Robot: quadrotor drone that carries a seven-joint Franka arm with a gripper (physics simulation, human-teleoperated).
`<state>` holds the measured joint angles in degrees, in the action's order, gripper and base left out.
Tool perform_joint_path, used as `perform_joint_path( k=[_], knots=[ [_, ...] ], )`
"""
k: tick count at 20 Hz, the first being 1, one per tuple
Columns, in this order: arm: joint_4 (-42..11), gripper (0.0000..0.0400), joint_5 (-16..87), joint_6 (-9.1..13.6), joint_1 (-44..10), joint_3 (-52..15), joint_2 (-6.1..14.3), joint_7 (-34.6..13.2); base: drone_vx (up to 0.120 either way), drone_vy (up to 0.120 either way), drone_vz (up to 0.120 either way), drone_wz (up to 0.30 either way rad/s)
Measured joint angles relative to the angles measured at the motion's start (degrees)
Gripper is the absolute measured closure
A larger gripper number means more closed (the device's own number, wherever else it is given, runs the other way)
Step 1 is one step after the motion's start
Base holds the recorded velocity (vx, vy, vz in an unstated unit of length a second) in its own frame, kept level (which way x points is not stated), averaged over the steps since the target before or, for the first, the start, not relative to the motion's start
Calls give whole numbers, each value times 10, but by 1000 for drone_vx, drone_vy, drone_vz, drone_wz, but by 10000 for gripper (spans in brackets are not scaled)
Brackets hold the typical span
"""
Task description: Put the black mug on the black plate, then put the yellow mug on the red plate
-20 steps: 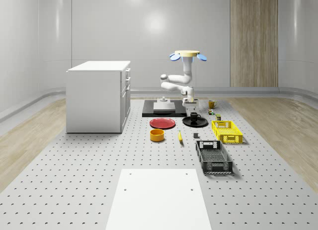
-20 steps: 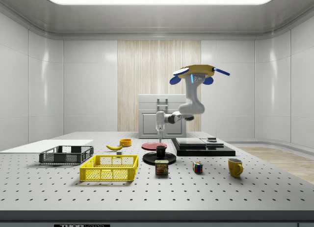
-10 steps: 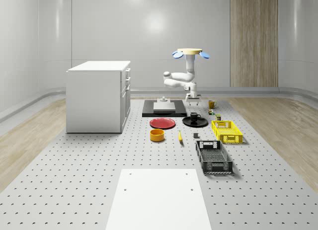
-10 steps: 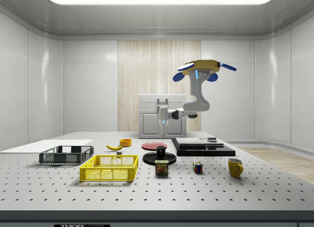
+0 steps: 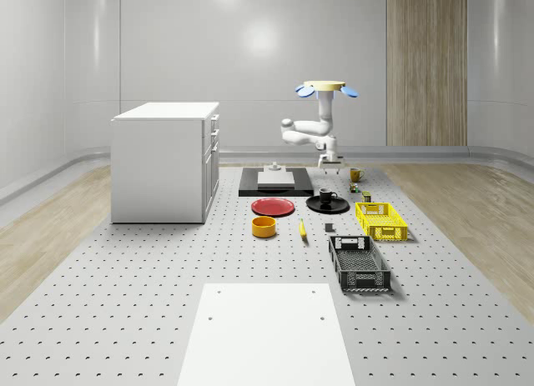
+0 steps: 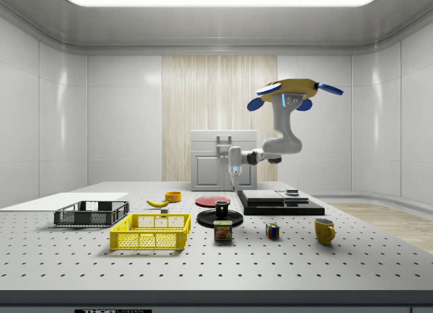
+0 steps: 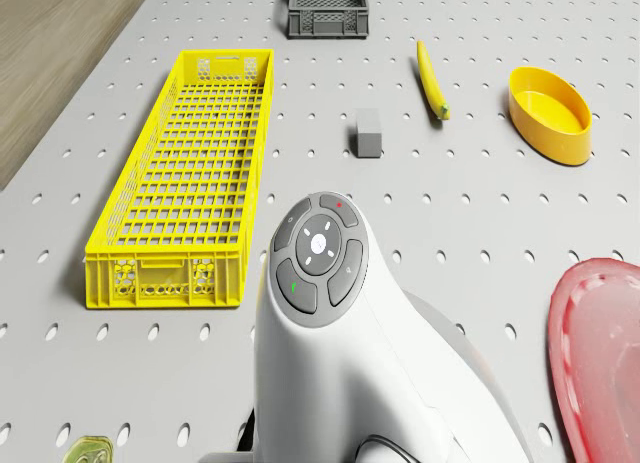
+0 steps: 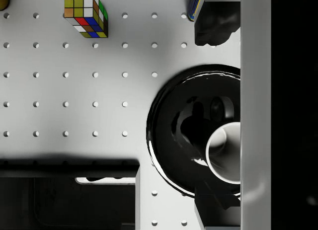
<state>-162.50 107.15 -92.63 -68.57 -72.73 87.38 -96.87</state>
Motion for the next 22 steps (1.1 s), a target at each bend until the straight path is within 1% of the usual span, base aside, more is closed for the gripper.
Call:
perform_joint_path(
  k=[22],
  knots=[
    [0, 0, -1, -2, -1, -1, 2, 0, -120, 120, 0, 0]
  ],
)
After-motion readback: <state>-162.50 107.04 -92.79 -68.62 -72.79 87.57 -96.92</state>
